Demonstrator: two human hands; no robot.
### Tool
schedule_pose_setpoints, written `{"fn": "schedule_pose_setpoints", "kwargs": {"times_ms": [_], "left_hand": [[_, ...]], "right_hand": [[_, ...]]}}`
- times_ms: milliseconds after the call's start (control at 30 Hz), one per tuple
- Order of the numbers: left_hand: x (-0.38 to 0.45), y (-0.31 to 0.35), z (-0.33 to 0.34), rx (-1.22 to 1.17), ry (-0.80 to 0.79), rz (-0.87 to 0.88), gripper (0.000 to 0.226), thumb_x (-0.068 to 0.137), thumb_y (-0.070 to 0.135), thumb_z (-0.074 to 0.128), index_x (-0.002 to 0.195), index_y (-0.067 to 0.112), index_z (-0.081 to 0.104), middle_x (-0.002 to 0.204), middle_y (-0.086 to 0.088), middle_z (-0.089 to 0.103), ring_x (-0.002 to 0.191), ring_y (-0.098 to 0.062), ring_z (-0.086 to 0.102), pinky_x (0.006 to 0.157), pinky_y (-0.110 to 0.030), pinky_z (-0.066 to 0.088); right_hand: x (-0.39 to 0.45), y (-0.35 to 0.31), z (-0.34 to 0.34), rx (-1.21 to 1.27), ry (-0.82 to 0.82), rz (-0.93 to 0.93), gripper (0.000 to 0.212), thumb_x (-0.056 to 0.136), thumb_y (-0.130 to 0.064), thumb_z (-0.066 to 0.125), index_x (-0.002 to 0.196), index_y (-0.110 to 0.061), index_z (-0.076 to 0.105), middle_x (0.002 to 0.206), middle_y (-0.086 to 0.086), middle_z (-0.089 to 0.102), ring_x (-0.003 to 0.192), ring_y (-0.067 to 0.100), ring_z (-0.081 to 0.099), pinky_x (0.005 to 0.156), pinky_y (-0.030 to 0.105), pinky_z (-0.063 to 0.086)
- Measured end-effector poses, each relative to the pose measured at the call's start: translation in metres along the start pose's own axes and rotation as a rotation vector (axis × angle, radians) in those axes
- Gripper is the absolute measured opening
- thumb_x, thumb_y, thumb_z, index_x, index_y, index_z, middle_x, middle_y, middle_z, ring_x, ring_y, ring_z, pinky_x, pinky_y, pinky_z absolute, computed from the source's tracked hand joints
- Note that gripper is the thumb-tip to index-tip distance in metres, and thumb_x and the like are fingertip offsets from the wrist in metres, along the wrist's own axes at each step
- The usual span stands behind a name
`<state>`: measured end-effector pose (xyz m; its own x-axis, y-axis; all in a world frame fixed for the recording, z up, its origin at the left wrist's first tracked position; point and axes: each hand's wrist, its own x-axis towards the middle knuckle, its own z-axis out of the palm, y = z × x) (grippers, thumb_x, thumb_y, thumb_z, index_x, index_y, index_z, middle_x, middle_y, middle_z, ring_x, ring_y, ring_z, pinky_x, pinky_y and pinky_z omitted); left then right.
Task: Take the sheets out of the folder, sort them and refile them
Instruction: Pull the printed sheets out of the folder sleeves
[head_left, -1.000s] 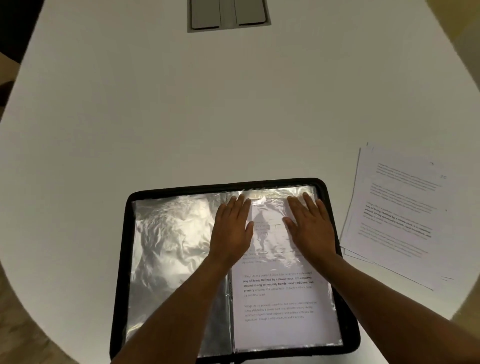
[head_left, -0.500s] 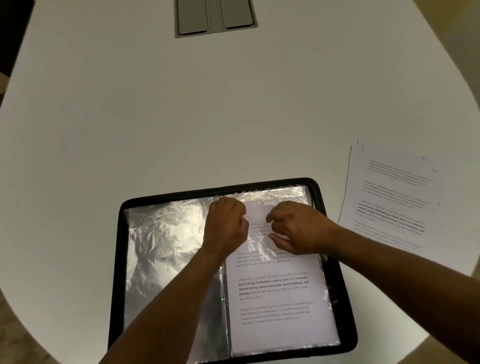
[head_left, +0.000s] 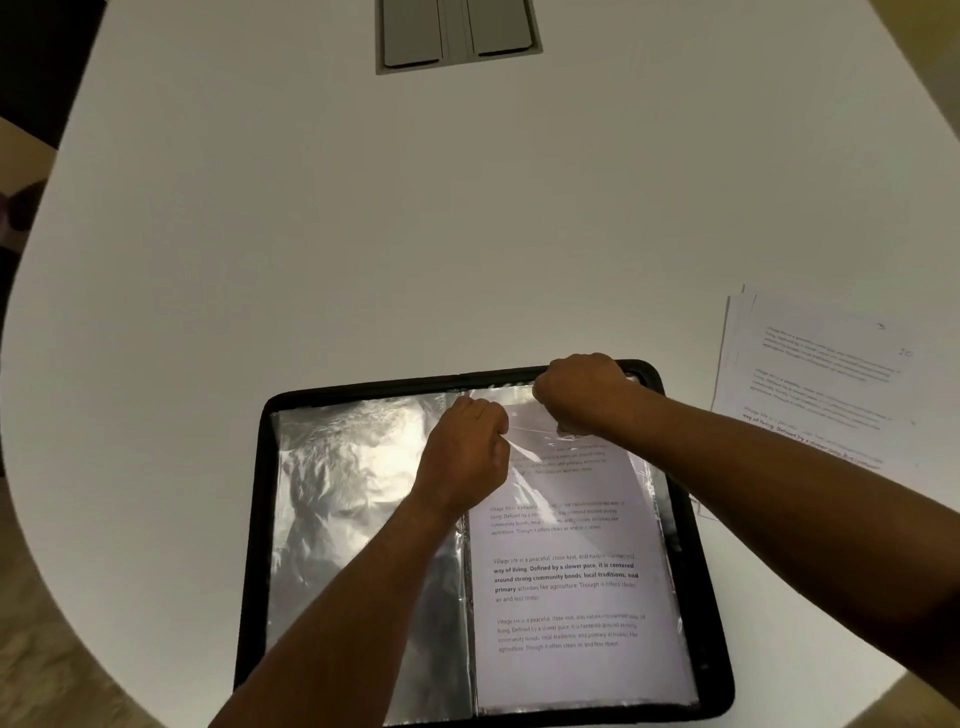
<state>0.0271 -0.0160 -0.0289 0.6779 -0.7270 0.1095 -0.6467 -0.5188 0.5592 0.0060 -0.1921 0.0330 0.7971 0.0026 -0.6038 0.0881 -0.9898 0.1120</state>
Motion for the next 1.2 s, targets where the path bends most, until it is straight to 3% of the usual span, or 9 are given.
{"fn": "schedule_pose_setpoints", "kwargs": {"times_ms": [100,233,367,567,633,767,967,1200], "left_hand": [[0.001,0.001,-0.003,-0.018,-0.002,0.006,0.02,0.077,0.016,0.038,0.077,0.009,0.057,0.072,-0.002,0.056,0.072,-0.019,0.048,0.058,-0.032,0.044],[0.001,0.004,-0.004,-0.04,0.002,-0.01,0.025,0.078,0.019,0.036,0.077,0.009,0.058,0.071,-0.002,0.058,0.071,-0.016,0.048,0.058,-0.026,0.04],[0.003,0.005,-0.004,-0.028,0.018,-0.027,0.019,0.078,0.014,0.042,0.077,0.008,0.06,0.071,-0.003,0.059,0.071,-0.014,0.047,0.06,-0.023,0.036],[0.005,0.006,-0.003,-0.043,-0.001,-0.065,0.012,0.076,0.011,0.05,0.079,0.008,0.061,0.074,-0.004,0.061,0.073,-0.014,0.049,0.061,-0.022,0.037],[0.006,0.006,-0.003,-0.059,-0.003,-0.08,0.013,0.077,0.011,0.049,0.079,0.007,0.061,0.075,-0.004,0.061,0.074,-0.015,0.05,0.062,-0.022,0.038],[0.005,0.007,-0.005,-0.069,-0.016,-0.066,0.012,0.077,0.009,0.049,0.079,0.008,0.06,0.075,-0.004,0.06,0.075,-0.017,0.052,0.061,-0.024,0.04],[0.004,0.007,-0.005,-0.081,-0.018,-0.064,0.01,0.076,0.009,0.051,0.079,0.007,0.06,0.074,-0.004,0.059,0.073,-0.017,0.051,0.059,-0.026,0.042],[0.009,0.007,-0.003,-0.051,-0.023,-0.053,0.014,0.077,0.01,0.055,0.088,0.011,0.064,0.081,0.0,0.064,0.078,-0.015,0.053,0.067,-0.027,0.047]], "right_hand": [[0.006,-0.006,-0.001,-0.064,-0.031,0.034,0.029,0.091,-0.018,0.063,0.119,-0.011,0.058,0.077,0.0,0.045,0.077,0.018,0.051,0.07,0.032,0.044],[0.009,-0.007,-0.001,-0.082,-0.036,0.001,0.028,0.089,-0.018,0.067,0.115,-0.012,0.059,0.08,0.0,0.051,0.076,0.018,0.053,0.069,0.032,0.045],[0.01,-0.004,0.0,-0.044,-0.014,-0.015,0.025,0.088,-0.023,0.068,0.109,-0.013,0.059,0.072,-0.002,0.045,0.074,0.017,0.053,0.068,0.031,0.044],[0.01,0.008,-0.006,0.02,0.051,-0.002,0.023,0.093,-0.024,0.06,0.112,-0.013,0.062,0.084,-0.001,0.055,0.075,0.015,0.054,0.071,0.03,0.045],[0.009,0.008,-0.009,0.024,0.021,-0.078,0.024,0.092,-0.024,0.063,0.114,-0.015,0.063,0.097,0.0,0.063,0.084,0.015,0.058,0.075,0.029,0.048],[0.005,0.002,-0.001,0.059,-0.079,-0.162,0.038,0.09,-0.025,0.067,0.127,-0.023,0.058,0.12,-0.002,0.06,0.101,0.016,0.059,0.074,0.026,0.046],[0.019,0.0,0.012,0.172,-0.092,0.022,0.039,0.085,-0.031,0.071,0.118,-0.014,0.06,0.101,0.001,0.063,0.09,0.019,0.062,0.082,0.036,0.056],[0.028,0.042,-0.031,0.41,-0.062,0.184,0.031,0.078,-0.033,0.076,0.106,-0.021,0.07,0.11,-0.002,0.066,0.1,0.023,0.062,0.086,0.038,0.055]]}}
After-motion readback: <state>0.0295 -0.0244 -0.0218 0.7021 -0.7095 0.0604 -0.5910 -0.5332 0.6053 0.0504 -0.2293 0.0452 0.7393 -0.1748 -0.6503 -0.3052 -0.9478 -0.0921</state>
